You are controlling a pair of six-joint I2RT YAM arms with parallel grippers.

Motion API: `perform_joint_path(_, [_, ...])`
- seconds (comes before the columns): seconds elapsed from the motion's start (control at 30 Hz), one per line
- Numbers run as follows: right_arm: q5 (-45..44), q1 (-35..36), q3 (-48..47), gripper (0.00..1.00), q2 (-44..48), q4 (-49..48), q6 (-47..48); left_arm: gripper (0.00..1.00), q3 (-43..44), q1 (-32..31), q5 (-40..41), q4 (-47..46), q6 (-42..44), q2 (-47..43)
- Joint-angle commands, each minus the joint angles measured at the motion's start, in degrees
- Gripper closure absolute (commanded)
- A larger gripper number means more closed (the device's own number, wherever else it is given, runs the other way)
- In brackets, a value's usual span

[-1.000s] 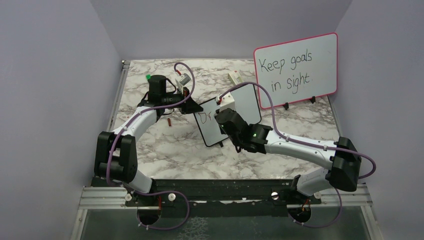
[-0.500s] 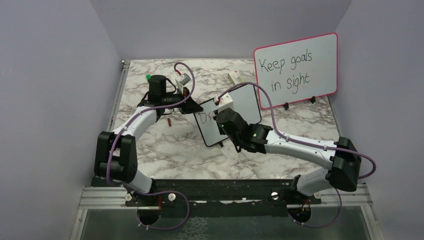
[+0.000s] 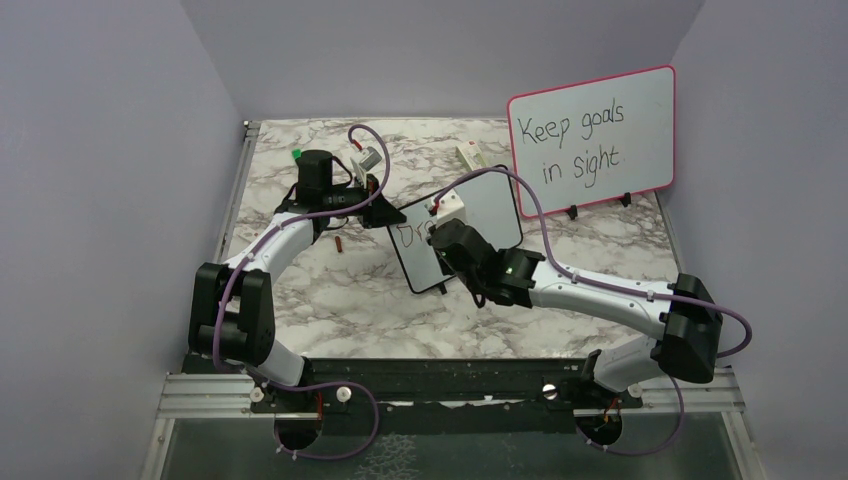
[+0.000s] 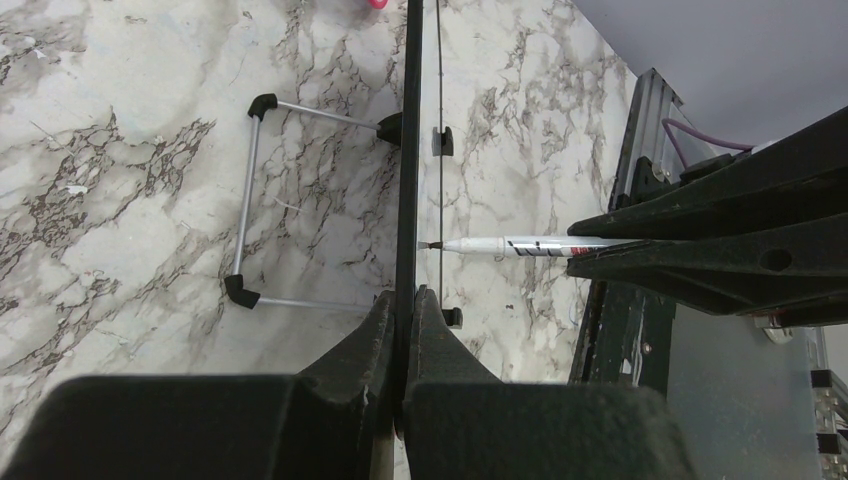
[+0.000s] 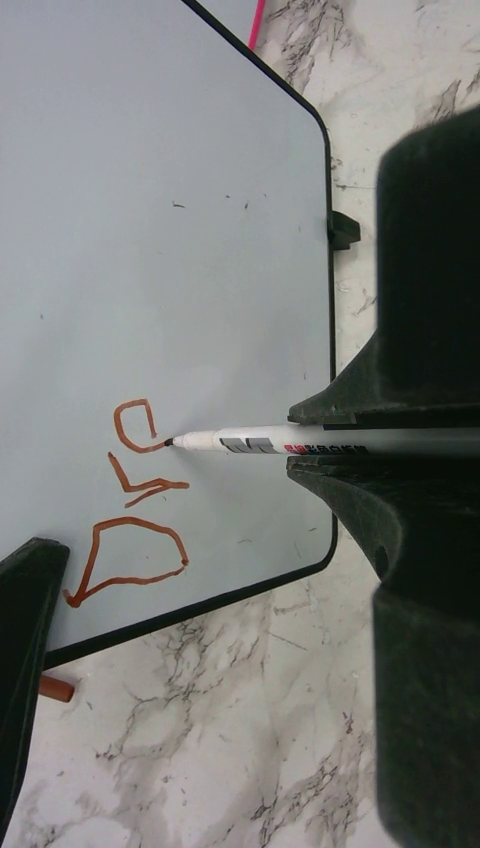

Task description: Write a sentence on the whiteboard

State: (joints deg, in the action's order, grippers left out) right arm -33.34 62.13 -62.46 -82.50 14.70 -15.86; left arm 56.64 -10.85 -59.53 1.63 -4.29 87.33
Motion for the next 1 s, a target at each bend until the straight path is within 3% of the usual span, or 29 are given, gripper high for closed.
perform_joint_path(0.0, [0.52,-0.43,0.70,0.99,-0.21,2.37,-0.84,1.00,-1.71,-2.00,5.30,7.07,3.94,3.19])
perform_joint_path(0.47, [-5.59,-0.43,2.62,0.99,1.94,-0.22,-2.27,1.00,-1.62,-2.05,5.32,7.42,4.03,3.40])
perform_joint_path(0.97, [-5.06,-1.40,6.38,0.99,7.27,-5.89,-1.22,1.00,-1.45,-2.07,5.63,7.69,4.03,3.52])
